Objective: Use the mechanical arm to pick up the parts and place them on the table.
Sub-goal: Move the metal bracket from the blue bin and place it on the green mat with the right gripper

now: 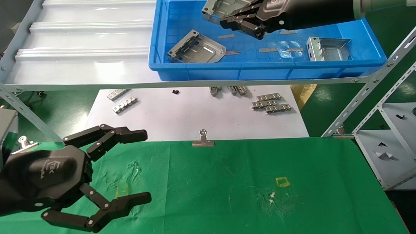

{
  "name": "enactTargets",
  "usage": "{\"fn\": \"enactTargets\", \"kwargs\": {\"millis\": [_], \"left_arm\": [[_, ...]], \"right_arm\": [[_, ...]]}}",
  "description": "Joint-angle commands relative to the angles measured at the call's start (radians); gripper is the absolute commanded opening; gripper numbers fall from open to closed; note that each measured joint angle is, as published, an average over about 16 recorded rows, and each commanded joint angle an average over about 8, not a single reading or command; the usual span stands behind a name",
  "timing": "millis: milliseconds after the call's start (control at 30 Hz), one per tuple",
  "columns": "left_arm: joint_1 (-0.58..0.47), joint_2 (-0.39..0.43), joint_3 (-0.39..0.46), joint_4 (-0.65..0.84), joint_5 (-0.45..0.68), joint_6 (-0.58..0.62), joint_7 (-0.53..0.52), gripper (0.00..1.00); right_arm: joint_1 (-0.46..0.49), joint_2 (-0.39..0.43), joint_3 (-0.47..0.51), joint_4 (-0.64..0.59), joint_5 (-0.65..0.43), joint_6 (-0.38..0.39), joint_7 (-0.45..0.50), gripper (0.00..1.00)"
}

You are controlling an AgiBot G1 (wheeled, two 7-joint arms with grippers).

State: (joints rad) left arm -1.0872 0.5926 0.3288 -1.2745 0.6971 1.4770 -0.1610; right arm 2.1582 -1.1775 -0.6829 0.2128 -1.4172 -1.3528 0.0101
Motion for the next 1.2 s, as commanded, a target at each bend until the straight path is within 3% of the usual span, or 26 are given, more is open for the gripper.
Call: {"fn": "enactTargets", "kwargs": {"millis": [33, 400, 667, 800, 967, 1200], "left_arm": [[0.000, 0.000, 0.000, 0.000, 0.000, 0.000, 0.000, 1.00], [0.000, 0.000, 0.000, 0.000, 0.000, 0.000, 0.000, 1.00], [0.000, 0.000, 0.001, 0.000, 0.000, 0.000, 0.000, 1.00], [0.000, 0.000, 0.001, 0.000, 0.000, 0.000, 0.000, 1.00], [0.000, 0.000, 0.001, 0.000, -0.001, 0.000, 0.000, 1.00], [0.000, 0.000, 0.001, 0.000, -0.001, 0.000, 0.000, 1.00]], "right_arm": [[0.006, 0.017, -0.005, 0.012, -0.006, -0.039, -0.014, 0.00], [-0.056, 0.155, -0.045, 0.226, 0.055, -0.246, -0.046, 0.00], [-0.173, 0.356, -0.225, 0.574, 0.261, -0.252, 0.022, 0.00], [-0.200, 0.426, -0.329, 0.675, 0.307, -0.243, 0.033, 0.00], [-0.227, 0.424, -0.445, 0.658, 0.273, -0.231, 0.013, 0.00], [-0.268, 0.321, -0.544, 0.450, 0.176, -0.195, -0.078, 0.00]]}}
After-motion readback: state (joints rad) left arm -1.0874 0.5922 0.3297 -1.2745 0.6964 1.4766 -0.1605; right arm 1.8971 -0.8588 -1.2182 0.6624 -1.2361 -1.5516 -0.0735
